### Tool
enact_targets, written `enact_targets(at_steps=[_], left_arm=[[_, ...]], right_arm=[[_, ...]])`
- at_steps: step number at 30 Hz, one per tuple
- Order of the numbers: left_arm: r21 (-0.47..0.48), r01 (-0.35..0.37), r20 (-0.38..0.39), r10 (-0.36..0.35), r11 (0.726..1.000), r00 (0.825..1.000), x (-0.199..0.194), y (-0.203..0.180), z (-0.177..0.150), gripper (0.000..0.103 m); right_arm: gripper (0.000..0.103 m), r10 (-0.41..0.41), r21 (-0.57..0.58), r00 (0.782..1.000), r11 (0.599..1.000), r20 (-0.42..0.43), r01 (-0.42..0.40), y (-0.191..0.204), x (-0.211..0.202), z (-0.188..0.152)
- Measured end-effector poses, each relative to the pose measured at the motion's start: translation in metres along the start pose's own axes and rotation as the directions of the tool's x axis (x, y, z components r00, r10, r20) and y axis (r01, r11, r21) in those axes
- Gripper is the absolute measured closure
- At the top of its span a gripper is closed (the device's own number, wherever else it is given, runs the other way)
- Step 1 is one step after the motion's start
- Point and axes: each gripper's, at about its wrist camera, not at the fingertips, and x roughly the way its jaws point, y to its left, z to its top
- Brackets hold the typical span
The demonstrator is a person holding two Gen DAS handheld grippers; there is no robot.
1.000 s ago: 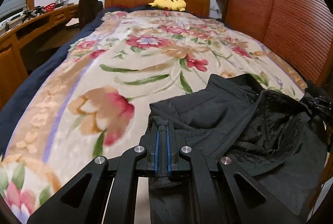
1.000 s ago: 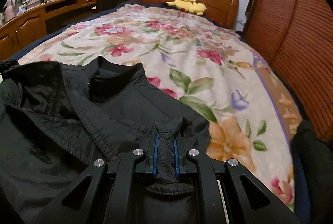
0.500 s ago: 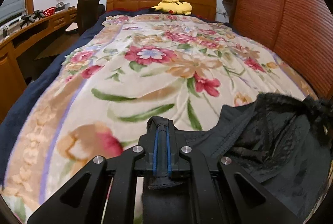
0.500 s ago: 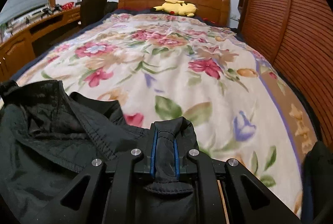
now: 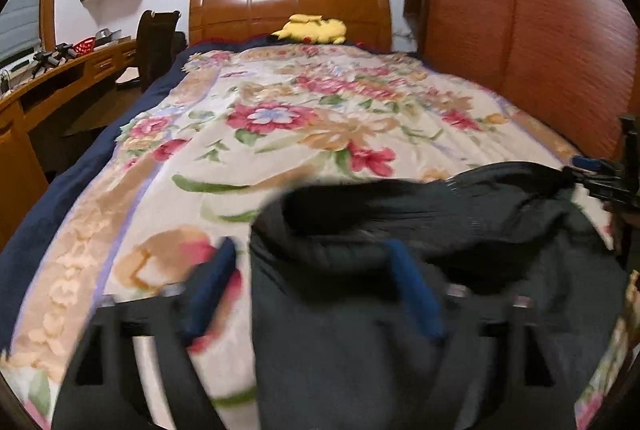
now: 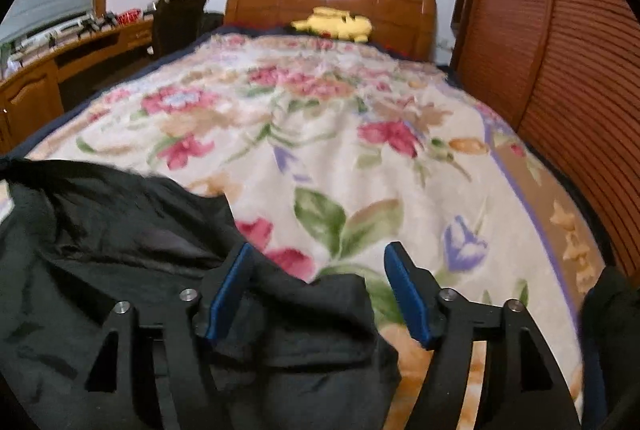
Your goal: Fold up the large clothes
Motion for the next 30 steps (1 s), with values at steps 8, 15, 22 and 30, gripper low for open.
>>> enact_targets(at_steps=[8,15,22,30], left_arm=[[-0.050,0.029,0.008,-0.028,0.998,1.000,-0.036,-0.013,-0.041,0.017],[-0.053,0.035,0.009,-0.034,0.998,0.999,-0.047,-0.014,-0.064,0.017],[-0.041,0.032,-0.013,-0.033,0.999,0.999,-0.036,-0.013,-0.070,0.017],[-0.025,0.041,-0.018,-0.042,0.999,0.999,-0.034,-0.017,-0.075,0.017]], right_arm=[[0.030,-0.008,-0.021,1.000,1.000,-0.003,0.008,-0.010,-0.014,-0.018],[0.030,-0.014,-0.024,1.000,1.000,-0.007,0.014,-0.029,-0.024,-0.024],[0.030,0.003,-0.024,0.991,1.000,-0.131,-0.007,-0.032,0.013,-0.017],[0.030,0.081,0.059,0.966,0.996,-0.247,-0.068,-0.043,0.074,-0.002]])
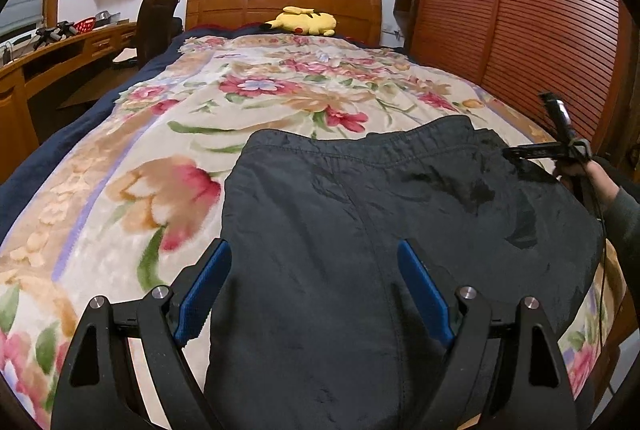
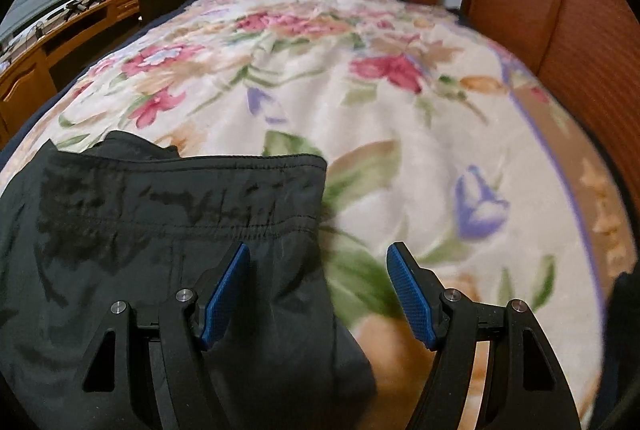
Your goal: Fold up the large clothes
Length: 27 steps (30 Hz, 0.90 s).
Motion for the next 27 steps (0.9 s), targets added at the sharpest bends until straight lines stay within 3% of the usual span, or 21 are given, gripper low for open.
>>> enact_targets(at_steps=[4,5,7,8,9,11,13,17,21,23,25,27], left_arm=[[0.011,0.002,-0.001,-0.002,1.000,1.000,0.002,-0.002,0.000,0.017],[0.009,0.009,-0.002,-0.009,1.000,1.000,0.003,-0.002,0.000,0.017],[0.012,0.013,-0.003,-0.012,1.000,1.000,0.003,-0.004,0.001,0.017],[0.016,0.014,0.000,-0.014,1.000,1.000,0.003,-0.006,0.001,0.017],[0.017,0.016,0.003,-0.016,1.000,1.000,0.003,-0.007,0.002,0.017],[0.019,0.019,0.007,-0.019,1.000,1.000,0.002,-0.009,0.003,0.017],[0.022,0.025,0.013,-0.026,0.999,1.000,0.000,-0.013,0.004,0.017],[0.043,0.028,0.022,-0.029,0.999,0.999,-0.004,-0.024,0.005,0.017],[0.051,0.036,0.018,-0.037,0.998,0.999,-0.005,-0.030,0.004,0.017],[0.051,0.040,0.015,-0.040,0.998,0.999,-0.005,-0.031,0.004,0.017],[0.053,0.048,0.016,-0.049,0.997,0.999,-0.007,-0.034,0.004,0.017],[0.062,0.054,0.020,-0.055,0.997,0.998,-0.009,-0.037,0.004,0.017]], right_arm=[[0.030,0.074,0.030,0.995,0.997,-0.066,-0.072,-0.003,0.021,0.002],[0.036,0.082,0.033,0.994,0.996,-0.068,-0.080,-0.006,0.023,0.003],[0.057,0.107,0.016,0.993,0.994,-0.053,-0.106,-0.003,0.019,0.005],[0.079,0.098,-0.004,0.994,0.995,-0.044,-0.099,0.000,0.016,0.006],[0.092,0.086,-0.028,0.996,0.996,-0.033,-0.087,0.003,0.014,0.006],[0.096,0.064,-0.080,0.998,0.995,0.005,-0.064,0.011,0.004,0.007],[0.097,0.051,-0.074,0.997,0.996,0.061,-0.046,0.011,-0.009,0.012],[0.098,-0.056,0.003,0.982,0.998,0.181,0.056,-0.003,-0.038,0.021],[0.098,-0.177,0.048,0.978,0.984,0.107,0.173,-0.007,-0.022,0.027],[0.097,-0.177,0.040,0.981,0.984,0.082,0.174,-0.002,-0.016,0.027],[0.088,-0.186,0.036,0.979,0.982,0.078,0.184,0.003,-0.021,0.026],[0.061,-0.195,0.024,0.976,0.981,0.101,0.193,0.005,-0.031,0.028]])
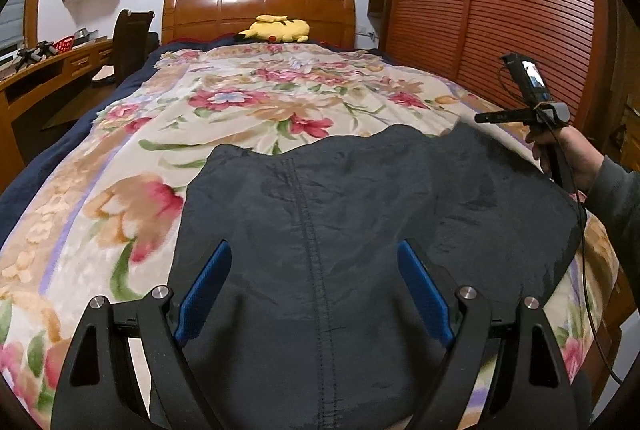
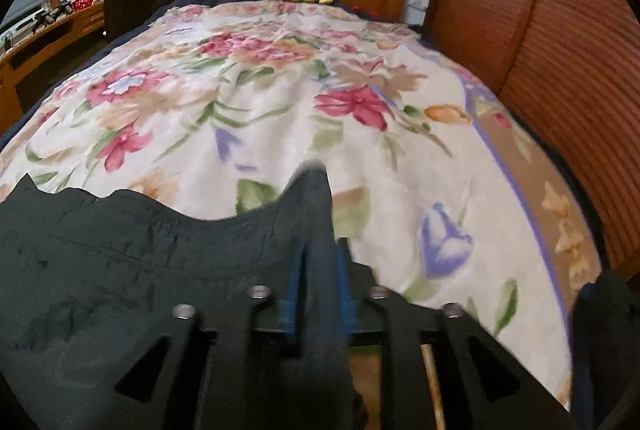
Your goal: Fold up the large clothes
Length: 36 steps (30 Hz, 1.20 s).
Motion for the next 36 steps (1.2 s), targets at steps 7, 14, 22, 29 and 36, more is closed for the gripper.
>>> enact_targets(at_steps=[7,14,22,29,36], left_arm=[[-0.003,0.003,-0.009,-0.003,1.000,1.000,-0.002,-0.001,-0.001,0.017],[-0.018,0.004,0.000,-0.004,1.000,1.000,-0.009,0.005,-0.002,0.017],[-0.023,-0.007,-0.001,0.007,1.000,1.000,-0.015,0.010,-0.007,0.017],[-0.020,-0.012,0.000,0.012,1.000,1.000,-0.015,0.011,-0.008,0.017],[-0.012,-0.003,0.003,0.003,1.000,1.000,-0.017,0.008,-0.007,0.017]], right_arm=[[0.038,0.106,-0.058,0.994,0.993,0.024,-0.105,0.035,-0.046,-0.017],[0.038,0.309,-0.191,0.949,0.930,-0.057,-0.314,0.113,-0.059,-0.048],[0.038,0.342,-0.251,0.927,0.894,-0.152,-0.371,0.169,-0.025,-0.056],[0.038,0.342,-0.230,0.929,0.902,-0.140,-0.366,0.181,0.009,-0.070],[0.038,0.321,-0.194,0.942,0.923,-0.096,-0.334,0.164,-0.014,-0.066]])
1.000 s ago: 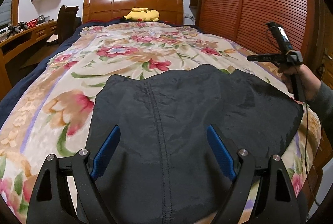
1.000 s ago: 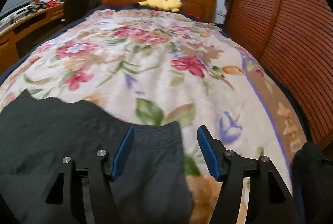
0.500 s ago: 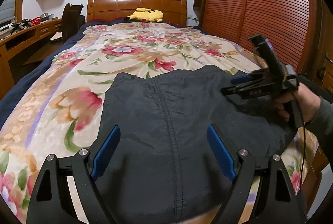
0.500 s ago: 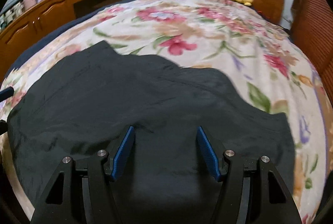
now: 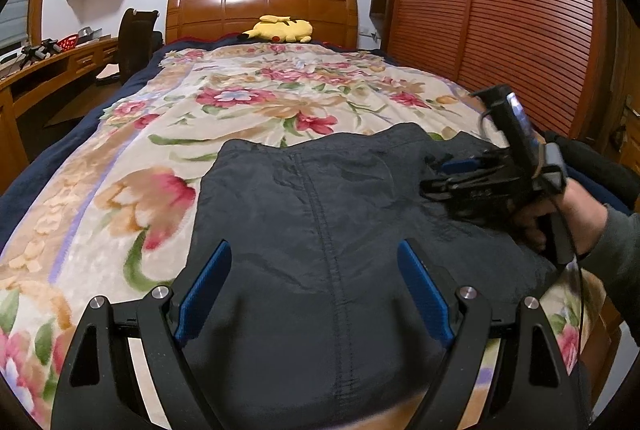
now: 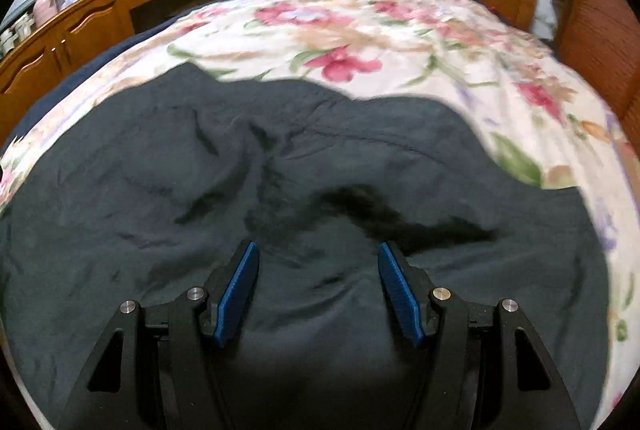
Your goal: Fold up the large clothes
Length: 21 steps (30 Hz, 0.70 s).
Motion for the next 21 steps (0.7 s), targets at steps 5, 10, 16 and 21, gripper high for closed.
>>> enact_targets(at_steps=[5,10,16,21], left_arm=[[0.017,0.029,0.008,-0.029,0.999,1.000,0.000,-0.011,0.001,0.017],[0.047,0.066,0.016,-0.067,0.997,0.998,-0.002,-0.032,0.001,0.017],[0.075,0.099,-0.001,-0.099,0.992,0.995,0.006,-0.054,-0.001,0.017],[0.110,0.121,-0.034,-0.118,0.987,0.992,0.015,-0.077,-0.008,0.017]], right_arm=[[0.038,-0.022,-0.031,0.998,0.999,0.059,0.023,-0.001,-0.043,-0.023],[0.038,-0.076,-0.015,0.991,0.997,0.111,0.079,-0.013,-0.084,-0.059],[0.038,-0.170,0.083,0.977,0.984,0.132,0.160,-0.055,-0.090,-0.068],[0.038,-0.149,0.124,0.988,0.982,0.031,0.144,-0.066,-0.047,-0.082]])
